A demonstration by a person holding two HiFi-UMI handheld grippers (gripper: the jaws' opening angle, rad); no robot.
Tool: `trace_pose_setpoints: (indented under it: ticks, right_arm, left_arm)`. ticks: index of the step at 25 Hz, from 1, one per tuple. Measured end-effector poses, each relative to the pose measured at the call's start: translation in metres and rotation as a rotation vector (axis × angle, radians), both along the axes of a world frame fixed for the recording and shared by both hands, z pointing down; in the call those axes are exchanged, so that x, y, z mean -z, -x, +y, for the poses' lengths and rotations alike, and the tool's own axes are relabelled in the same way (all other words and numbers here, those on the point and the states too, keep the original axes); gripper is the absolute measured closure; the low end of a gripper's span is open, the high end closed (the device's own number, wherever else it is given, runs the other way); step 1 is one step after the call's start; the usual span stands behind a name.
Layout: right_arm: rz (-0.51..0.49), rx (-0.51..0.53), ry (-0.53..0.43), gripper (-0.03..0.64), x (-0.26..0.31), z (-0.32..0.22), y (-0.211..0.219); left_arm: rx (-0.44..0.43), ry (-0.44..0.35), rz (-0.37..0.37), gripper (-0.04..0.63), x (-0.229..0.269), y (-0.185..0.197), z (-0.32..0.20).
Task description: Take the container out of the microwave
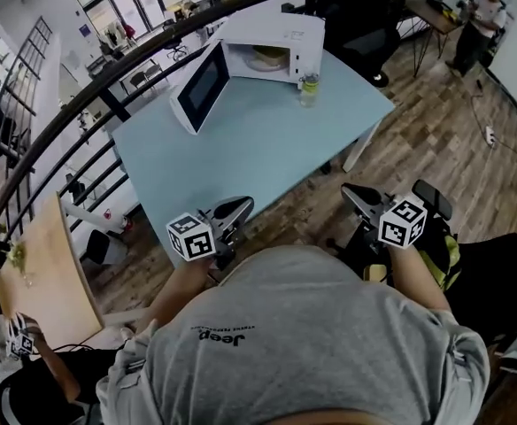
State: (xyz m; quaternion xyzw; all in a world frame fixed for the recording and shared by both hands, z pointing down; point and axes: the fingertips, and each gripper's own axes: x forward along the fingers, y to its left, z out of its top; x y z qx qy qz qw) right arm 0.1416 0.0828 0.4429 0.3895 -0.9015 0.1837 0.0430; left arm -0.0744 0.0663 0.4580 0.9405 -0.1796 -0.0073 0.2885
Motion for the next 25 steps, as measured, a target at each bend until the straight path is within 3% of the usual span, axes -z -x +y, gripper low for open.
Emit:
trace_pose_setpoints:
  ticks: [6,13,20,25]
  right_arm:
    - [-0.004,-0.068,-0.006,0.598,0.019,-0.071,0.051]
    - [0.033,-0.042,0.003,0.598,0.023,-0.127,0.109]
    - [0.059,0.004,0.016,0.598,0.023,-0.174,0.134]
    - [0.025,0.048,0.031,0.598,0.007,-0.218,0.123]
  left_arm:
    - [0.014,-0.032,0.011,0.577,0.018,0.070,-0.071]
    - [0.058,-0.020,0.025,0.577,0.013,0.132,-0.113]
    - [0.132,0.019,0.031,0.577,-0.004,0.169,-0.139]
    - [0.187,0.058,0.001,0.577,-0.018,0.159,-0.167]
